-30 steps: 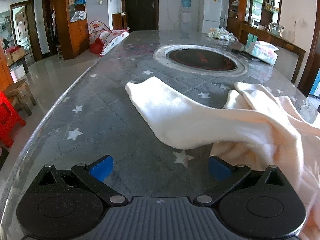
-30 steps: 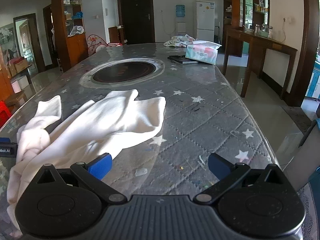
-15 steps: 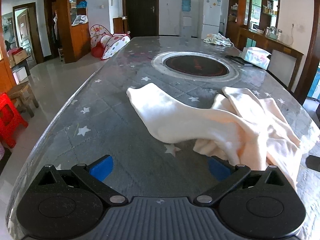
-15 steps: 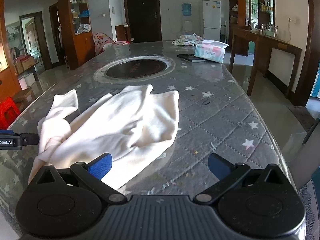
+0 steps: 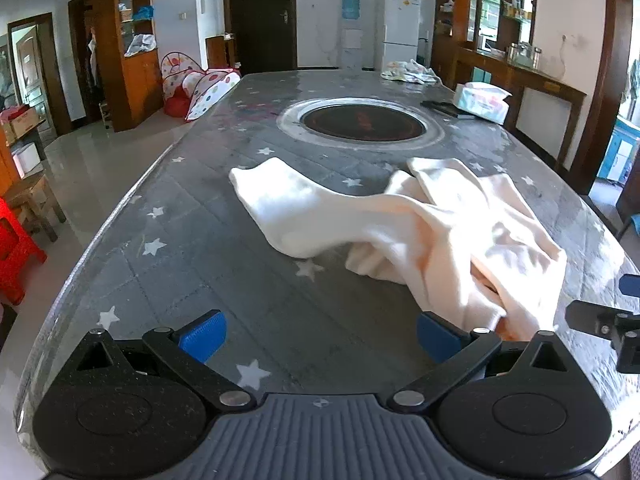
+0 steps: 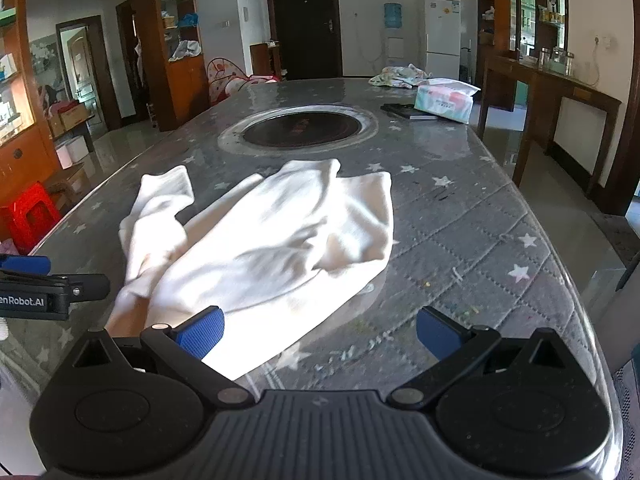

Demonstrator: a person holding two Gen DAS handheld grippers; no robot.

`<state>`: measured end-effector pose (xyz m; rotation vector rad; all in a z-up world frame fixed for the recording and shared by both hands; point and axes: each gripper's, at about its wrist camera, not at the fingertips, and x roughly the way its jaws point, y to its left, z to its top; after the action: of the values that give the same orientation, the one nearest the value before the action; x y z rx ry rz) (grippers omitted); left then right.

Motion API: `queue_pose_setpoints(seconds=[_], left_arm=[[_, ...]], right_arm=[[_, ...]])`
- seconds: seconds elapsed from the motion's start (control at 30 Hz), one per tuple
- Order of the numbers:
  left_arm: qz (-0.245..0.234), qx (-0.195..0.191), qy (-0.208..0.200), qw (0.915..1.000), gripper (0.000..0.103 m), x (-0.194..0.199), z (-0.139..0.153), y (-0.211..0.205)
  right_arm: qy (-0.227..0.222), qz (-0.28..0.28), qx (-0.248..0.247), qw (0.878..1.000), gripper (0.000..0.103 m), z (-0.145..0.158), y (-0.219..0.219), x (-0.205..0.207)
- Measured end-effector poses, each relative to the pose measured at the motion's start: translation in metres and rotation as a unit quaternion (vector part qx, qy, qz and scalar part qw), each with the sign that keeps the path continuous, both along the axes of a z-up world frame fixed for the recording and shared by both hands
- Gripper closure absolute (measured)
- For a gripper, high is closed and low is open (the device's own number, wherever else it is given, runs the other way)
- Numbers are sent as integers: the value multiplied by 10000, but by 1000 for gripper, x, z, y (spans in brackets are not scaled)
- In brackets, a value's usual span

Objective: Fold clothes

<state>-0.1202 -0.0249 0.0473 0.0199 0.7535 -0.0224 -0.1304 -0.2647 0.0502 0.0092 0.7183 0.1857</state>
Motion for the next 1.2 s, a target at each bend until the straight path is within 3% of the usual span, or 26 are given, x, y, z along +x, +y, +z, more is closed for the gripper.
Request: queue_pose_setpoints(seconds=[1.2], left_arm=[[-283,316,64,9991,0,-34,1,-24]], right_arm=[[-25,167,25,9999,0,1,14,-34]])
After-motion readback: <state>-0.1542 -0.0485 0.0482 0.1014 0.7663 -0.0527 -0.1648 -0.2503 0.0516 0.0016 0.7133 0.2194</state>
